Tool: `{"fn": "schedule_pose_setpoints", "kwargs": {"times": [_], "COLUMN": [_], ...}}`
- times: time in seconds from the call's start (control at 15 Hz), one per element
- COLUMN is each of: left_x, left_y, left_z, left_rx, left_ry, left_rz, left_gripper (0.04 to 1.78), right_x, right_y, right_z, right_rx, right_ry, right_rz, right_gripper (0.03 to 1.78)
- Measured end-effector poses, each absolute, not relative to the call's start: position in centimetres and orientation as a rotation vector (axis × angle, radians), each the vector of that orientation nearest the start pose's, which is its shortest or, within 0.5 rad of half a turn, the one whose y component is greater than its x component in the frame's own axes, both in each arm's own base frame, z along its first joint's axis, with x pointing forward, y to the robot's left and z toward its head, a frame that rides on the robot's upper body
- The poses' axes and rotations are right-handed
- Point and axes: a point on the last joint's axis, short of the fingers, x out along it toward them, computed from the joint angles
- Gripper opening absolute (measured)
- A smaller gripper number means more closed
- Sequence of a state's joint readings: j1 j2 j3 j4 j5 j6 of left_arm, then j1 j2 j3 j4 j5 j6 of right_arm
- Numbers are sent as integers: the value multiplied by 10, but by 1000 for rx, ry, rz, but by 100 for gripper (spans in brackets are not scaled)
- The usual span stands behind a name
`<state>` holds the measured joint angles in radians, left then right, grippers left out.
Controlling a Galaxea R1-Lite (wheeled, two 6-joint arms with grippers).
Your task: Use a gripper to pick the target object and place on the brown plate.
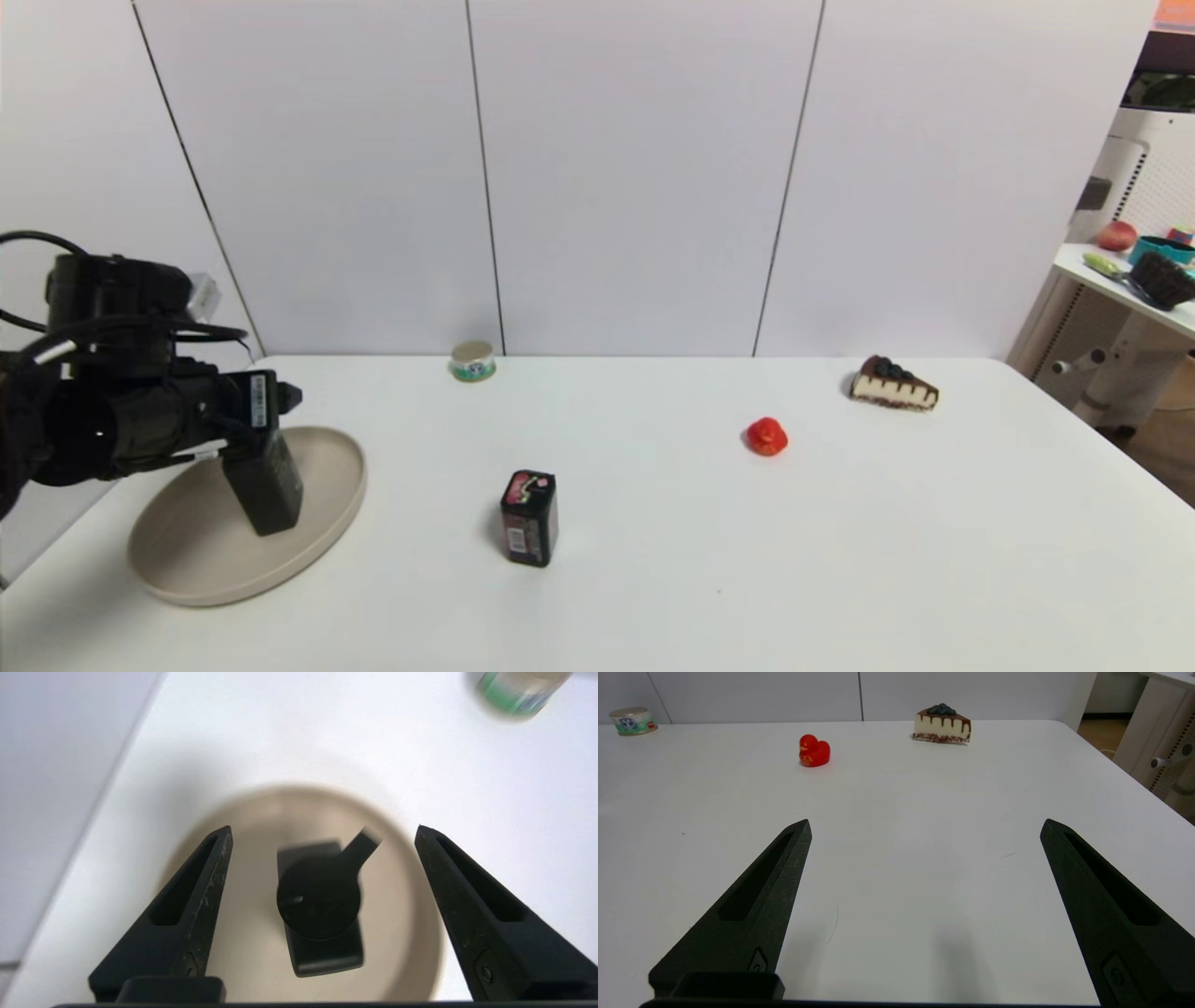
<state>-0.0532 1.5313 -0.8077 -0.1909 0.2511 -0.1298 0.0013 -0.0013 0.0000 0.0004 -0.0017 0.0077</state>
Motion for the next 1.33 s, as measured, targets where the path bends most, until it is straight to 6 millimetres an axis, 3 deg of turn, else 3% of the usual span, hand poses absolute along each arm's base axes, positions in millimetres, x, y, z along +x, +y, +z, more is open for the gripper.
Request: {"fn": "schedule_pose_setpoints", "kwargs": {"times": [0.13,0.33,0.47,0.53,0.73,1.0,1.2,1.33], "left_x": [242,202,168,148,96,30,-4,-16], "left_y": [-8,-5,-1,0,2,3,2,1], "left_z": [227,275,292,290,258,186,127,101], "left_rx": [-50,-11,27,42,79,100,127,135], "left_ry": [408,287,238,238,273,280,246,199], "left_rz": [200,159,143,125,103,101,91,43], "left_gripper": [149,156,159,161,164,166,167,167], "right_x": [-23,-23,-23,-23,-23,-23,-23,-23], "right_y": [0,0,0,0,0,0,0,0], "right_z": [75,75,75,75,75,75,75,75], "right_rx": [8,8,8,8,8,7,8,8], "right_ry": [-1,0,0,0,0,0,0,-1], "right_rz": [0,0,0,0,0,0,0,0], "right_gripper": [169,169,169,169,169,169,169,169]}}
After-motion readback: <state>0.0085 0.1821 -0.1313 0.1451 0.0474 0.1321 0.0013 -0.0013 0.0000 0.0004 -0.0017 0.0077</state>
